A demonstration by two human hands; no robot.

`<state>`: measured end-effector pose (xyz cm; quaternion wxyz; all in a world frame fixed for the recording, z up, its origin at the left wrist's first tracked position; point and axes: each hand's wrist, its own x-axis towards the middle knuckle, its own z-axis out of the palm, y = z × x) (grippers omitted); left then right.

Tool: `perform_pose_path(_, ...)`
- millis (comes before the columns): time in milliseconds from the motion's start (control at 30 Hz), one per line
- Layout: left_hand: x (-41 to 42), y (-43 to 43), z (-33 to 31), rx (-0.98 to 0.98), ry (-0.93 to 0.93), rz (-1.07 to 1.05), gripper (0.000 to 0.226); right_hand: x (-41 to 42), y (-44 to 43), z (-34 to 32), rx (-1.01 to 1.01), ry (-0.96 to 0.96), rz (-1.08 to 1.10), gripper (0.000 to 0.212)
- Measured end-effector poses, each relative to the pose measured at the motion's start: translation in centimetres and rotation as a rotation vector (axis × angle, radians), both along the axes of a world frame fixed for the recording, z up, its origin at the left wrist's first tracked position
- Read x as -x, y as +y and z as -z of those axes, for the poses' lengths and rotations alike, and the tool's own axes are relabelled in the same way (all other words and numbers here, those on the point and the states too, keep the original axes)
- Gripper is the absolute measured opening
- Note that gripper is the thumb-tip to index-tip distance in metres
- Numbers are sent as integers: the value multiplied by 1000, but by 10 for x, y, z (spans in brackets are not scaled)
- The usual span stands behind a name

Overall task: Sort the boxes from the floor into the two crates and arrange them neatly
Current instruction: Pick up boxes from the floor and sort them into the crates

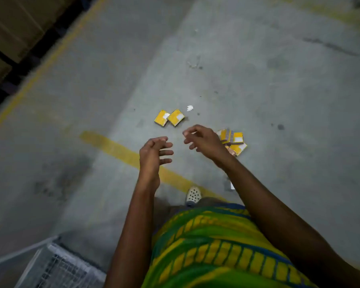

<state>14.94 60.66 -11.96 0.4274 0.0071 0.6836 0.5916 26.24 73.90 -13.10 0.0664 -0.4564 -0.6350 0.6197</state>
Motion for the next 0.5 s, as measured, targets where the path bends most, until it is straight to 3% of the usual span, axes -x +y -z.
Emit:
perform_pose_path(200, 22, 83, 31, 94, -103, 144, 23, -30, 65, 50, 112, -113, 190, 4)
perform_pose_path(333, 46, 169, 74, 193, -230, 324, 13, -46, 123, 82, 146, -206, 536, 7)
perform_pose_path(433, 60, 222, 126, 362, -159, 507, 10, -46, 152, 107, 222, -250, 740, 7)
perform_pose_path(500, 65, 257, 167, 427, -87, 666, 8, -39, 173, 132, 285, -251, 879, 17)
